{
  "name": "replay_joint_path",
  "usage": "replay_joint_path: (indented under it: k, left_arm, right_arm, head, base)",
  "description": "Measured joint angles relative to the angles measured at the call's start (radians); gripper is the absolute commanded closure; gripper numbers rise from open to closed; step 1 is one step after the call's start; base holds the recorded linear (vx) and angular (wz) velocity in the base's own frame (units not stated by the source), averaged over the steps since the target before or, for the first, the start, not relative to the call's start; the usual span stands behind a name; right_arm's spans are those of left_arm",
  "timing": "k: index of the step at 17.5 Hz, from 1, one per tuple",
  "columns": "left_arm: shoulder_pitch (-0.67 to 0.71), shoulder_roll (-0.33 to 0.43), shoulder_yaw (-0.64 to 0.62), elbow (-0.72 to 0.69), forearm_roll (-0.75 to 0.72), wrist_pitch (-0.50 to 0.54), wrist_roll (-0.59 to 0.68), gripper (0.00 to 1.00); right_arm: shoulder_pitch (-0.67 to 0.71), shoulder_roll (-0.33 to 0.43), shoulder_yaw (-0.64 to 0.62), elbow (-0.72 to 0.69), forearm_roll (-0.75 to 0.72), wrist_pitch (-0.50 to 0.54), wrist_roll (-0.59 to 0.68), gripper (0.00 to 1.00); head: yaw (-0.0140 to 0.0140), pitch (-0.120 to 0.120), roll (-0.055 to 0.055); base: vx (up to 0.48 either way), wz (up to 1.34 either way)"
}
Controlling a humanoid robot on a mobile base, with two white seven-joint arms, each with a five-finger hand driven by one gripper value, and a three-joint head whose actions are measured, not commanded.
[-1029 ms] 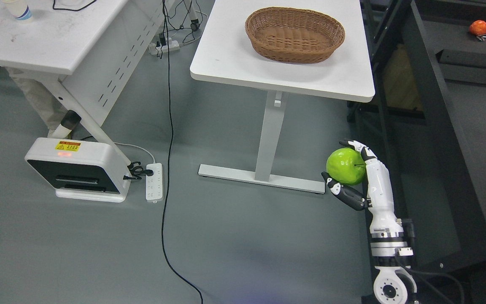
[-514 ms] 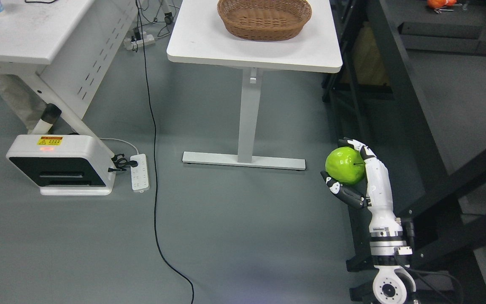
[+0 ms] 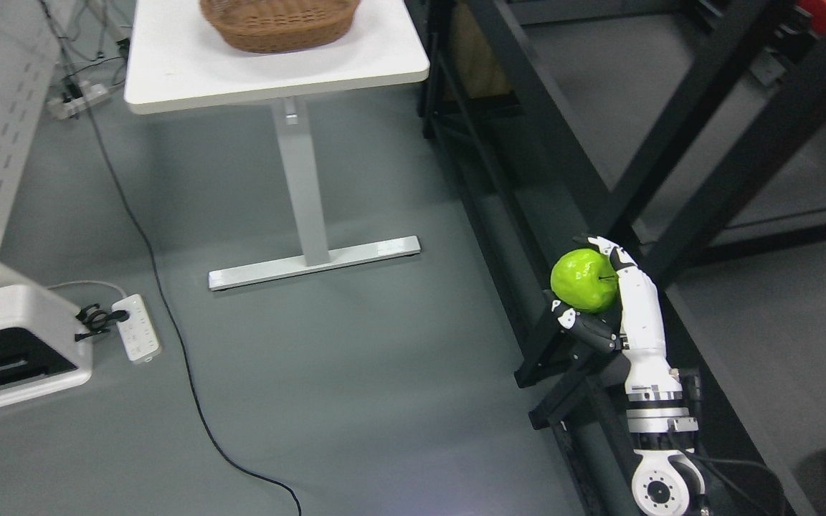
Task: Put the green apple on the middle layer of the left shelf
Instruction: 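Hold the green apple in the right hand while the robot turns to the shelf, then lower the green apple onto the black shelf tray near the other fruit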
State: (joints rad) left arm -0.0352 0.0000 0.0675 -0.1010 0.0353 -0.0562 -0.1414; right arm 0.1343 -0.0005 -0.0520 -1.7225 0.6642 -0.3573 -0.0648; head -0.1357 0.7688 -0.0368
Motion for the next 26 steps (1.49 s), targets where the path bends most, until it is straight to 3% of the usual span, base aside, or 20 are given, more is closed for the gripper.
replay_joint_path:
  k: [16, 26]
  left_arm:
    - [0.0, 0.0, 0.001, 0.0, 0.0, 0.0, 0.0, 0.0]
    - [0.0, 0.0, 0.001, 0.0, 0.0, 0.0, 0.0, 0.0]
  right_arm:
    - [0.005, 0.0, 0.005, 0.0, 0.0, 0.001, 0.001, 1.0]
    - [-0.016, 0.001, 0.003, 0.002, 0.003, 0.048, 0.013, 1.0]
  head:
    - [0.0, 0.0, 0.0]
    - [0.0, 0.0, 0.0]
  base:
    - [0.01, -1.08]
    - [0.112, -0.38]
